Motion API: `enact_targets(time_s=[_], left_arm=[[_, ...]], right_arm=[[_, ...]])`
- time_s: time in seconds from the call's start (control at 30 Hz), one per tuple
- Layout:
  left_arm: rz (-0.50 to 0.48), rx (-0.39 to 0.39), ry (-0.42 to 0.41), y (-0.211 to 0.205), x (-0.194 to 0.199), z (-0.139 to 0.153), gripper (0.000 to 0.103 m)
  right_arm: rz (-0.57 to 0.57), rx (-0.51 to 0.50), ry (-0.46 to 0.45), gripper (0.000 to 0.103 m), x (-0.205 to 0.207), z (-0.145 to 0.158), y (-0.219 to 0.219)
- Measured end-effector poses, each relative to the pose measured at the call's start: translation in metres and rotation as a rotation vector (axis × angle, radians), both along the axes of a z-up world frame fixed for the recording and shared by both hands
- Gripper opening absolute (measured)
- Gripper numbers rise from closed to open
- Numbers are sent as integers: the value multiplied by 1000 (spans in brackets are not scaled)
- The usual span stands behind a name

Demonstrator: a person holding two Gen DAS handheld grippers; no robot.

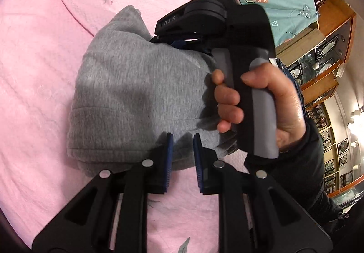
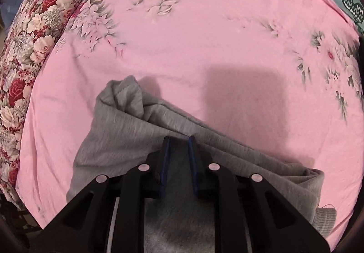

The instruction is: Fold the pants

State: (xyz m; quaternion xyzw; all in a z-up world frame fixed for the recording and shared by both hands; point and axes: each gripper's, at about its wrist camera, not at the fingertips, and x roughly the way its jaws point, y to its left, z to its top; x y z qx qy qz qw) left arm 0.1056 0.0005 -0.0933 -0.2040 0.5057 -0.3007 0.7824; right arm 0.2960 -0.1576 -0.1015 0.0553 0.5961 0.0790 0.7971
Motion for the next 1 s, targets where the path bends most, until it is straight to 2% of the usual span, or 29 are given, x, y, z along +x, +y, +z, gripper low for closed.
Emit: enact_targets(time_s=[0.1, 0.23, 0.27, 0.3, 0.33, 0.37, 0.4, 0.43, 0.47, 0.57, 0.63, 0.7, 0.8, 0.87, 0.97, 1.0], left_arm=[[-2, 6, 2, -1, -1, 0, 18], [-3, 18, 1, -3, 1, 1, 18], [-8, 31, -6, -4, 0, 4, 18], [-13, 42, -15, -7, 2, 10, 19], [-15, 48, -28, -3, 1, 16, 34], [-8, 43, -51, 4, -2, 26, 52], [23, 22, -81, 15, -5, 36, 89], [67, -3, -113, 27, -9, 46, 97], [115, -22, -143, 41, -11, 55, 97], [166, -10, -136, 61, 0, 61, 97], [206, 5, -84, 67, 14, 53, 97], [183, -23, 7, 66, 35, 36, 97], [150, 11, 93, 57, 61, 11, 96], [126, 8, 133, 50, 72, -4, 96], [68, -64, 209, 41, 81, -23, 96], [48, -64, 224, 34, 85, -27, 96]], right_arm=[[-2, 30, -12, 19, -6, 14, -4], [-5, 197, -73, 20, -29, 64, -17], [2, 220, -122, 22, -40, 84, -23], [7, 225, -163, 30, -49, 98, -27], [13, 228, -210, 38, -61, 113, -34], [18, 227, -250, 59, -76, 126, -42], [17, 224, -278, 81, -88, 132, -50], [7, 218, -309, 91, -102, 137, -61], [-18, 210, -340, 101, -119, 139, -76], [-118, 201, -345, 102, -145, 125, -116], [-205, 251, -266, 102, -152, 96, -142], [-243, 345, -165, 102, -153, 65, -159], [-271, 485, -31, 102, -152, 28, -170], [-260, 499, -2, 102, -149, 19, -166], [-215, 501, 13, 102, -145, 15, -156], [-203, 505, 21, 102, -143, 14, -154]])
